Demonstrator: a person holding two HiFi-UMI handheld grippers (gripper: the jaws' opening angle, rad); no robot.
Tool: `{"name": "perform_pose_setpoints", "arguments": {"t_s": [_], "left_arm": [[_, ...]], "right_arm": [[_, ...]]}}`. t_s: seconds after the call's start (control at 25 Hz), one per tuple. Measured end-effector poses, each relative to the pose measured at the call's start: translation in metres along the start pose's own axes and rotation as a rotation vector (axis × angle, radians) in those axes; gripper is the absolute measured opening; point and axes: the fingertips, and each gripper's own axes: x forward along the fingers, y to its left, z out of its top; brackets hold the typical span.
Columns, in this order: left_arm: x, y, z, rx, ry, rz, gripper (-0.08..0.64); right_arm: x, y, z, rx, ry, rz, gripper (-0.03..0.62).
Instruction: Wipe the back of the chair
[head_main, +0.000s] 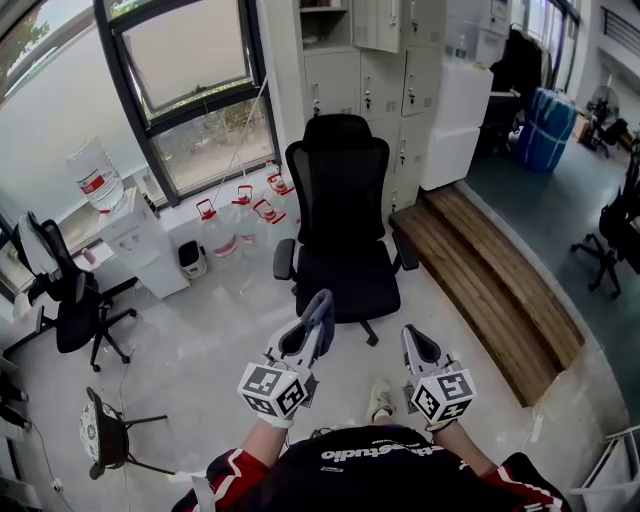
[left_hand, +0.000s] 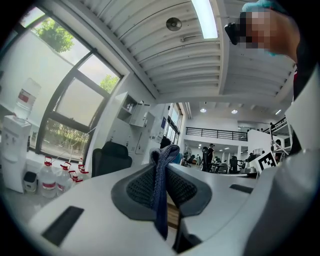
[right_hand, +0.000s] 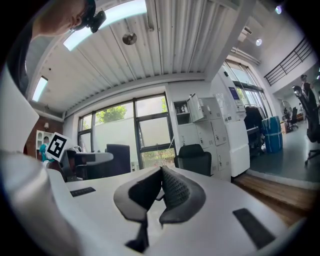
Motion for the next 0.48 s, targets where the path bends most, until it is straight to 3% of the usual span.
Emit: {"name": "perform_pose_setpoints", "arguments": {"t_s": [0.48], "left_arm": [[-0.011,-0.005,-0.01,-0.04,0.017,-0.012,0.06]], "right_arm": [[-0.011,0.008,-0.002,-0.008,0.004,-0.009,0.012]]}}
